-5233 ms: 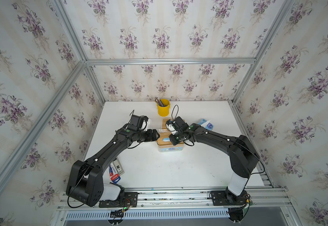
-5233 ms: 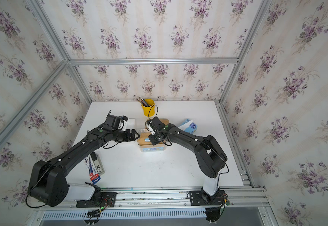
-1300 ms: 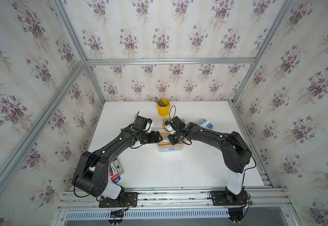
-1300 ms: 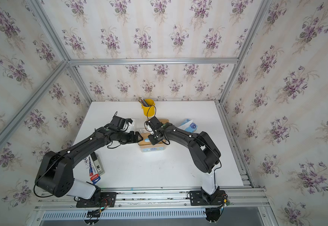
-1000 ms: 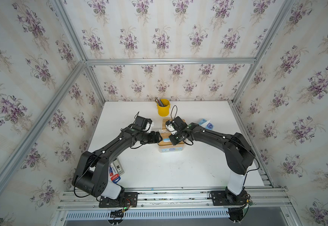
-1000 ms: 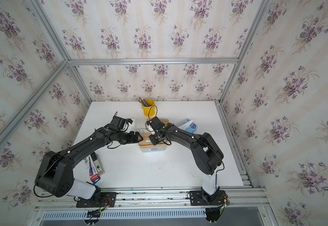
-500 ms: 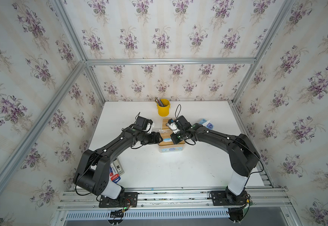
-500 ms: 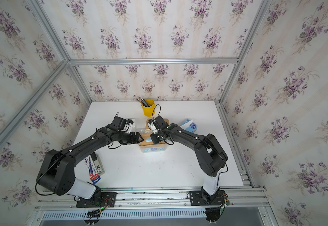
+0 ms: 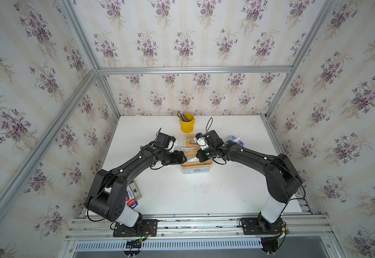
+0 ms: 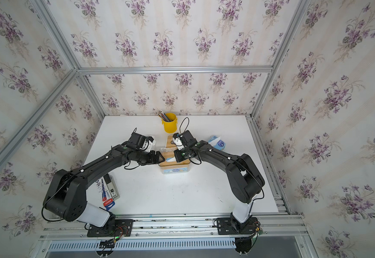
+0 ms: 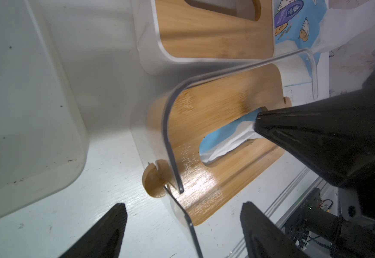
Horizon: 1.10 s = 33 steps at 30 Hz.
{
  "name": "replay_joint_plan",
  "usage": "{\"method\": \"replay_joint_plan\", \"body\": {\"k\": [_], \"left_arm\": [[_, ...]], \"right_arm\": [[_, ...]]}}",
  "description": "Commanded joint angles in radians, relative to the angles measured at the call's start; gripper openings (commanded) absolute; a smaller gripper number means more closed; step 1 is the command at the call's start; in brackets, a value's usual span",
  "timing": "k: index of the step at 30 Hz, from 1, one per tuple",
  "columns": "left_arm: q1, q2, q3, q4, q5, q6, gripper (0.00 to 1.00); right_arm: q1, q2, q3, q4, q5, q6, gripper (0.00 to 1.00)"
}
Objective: Put the tissue paper into the tissue box
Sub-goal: Pull the paper towel from the tissue box.
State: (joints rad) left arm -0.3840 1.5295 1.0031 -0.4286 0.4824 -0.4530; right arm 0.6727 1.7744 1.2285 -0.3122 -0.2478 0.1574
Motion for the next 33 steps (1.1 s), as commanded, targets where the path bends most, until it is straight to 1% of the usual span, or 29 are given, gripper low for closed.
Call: {"method": "replay_joint_plan", "body": {"k": [1,7,12,15,18,21,26,33], "left_arm": [[-0.002,0.002,0.008,0.004,0.006,0.015,0.84],[-0.004,0.0,0.011,0.001,0.004,0.017,0.84],[-0.006,-0.001,0.011,-0.002,0.004,0.017,0.84],[-0.006,-0.003,0.012,-0.001,0.002,0.018,0.84],[-0.006,-0.001,0.018,-0.002,0.004,0.018,0.84],[-0.006,0.001,0.023,-0.004,0.004,0.019,0.84],[-0.006,0.001,0.028,-0.009,0.001,0.019,0.84],[-0.007,0.014,0.031,-0.009,0.004,0.017,0.84]], "right_arm": [[-0.004,0.004,0.01,0.023,-0.017,0.029,0.0],[-0.006,0.026,0.049,-0.008,-0.003,0.026,0.0],[-0.006,-0.002,0.052,-0.055,-0.007,-0.049,0.22],[-0.005,-0.02,0.052,-0.105,0.001,-0.105,0.3],[-0.005,-0.026,0.051,-0.143,0.026,-0.156,0.35],[-0.005,-0.018,0.053,-0.166,0.055,-0.197,0.38],[0.005,0.014,0.081,-0.183,0.131,-0.224,0.39],[0.024,0.049,0.1,-0.189,0.14,-0.232,0.38]]}}
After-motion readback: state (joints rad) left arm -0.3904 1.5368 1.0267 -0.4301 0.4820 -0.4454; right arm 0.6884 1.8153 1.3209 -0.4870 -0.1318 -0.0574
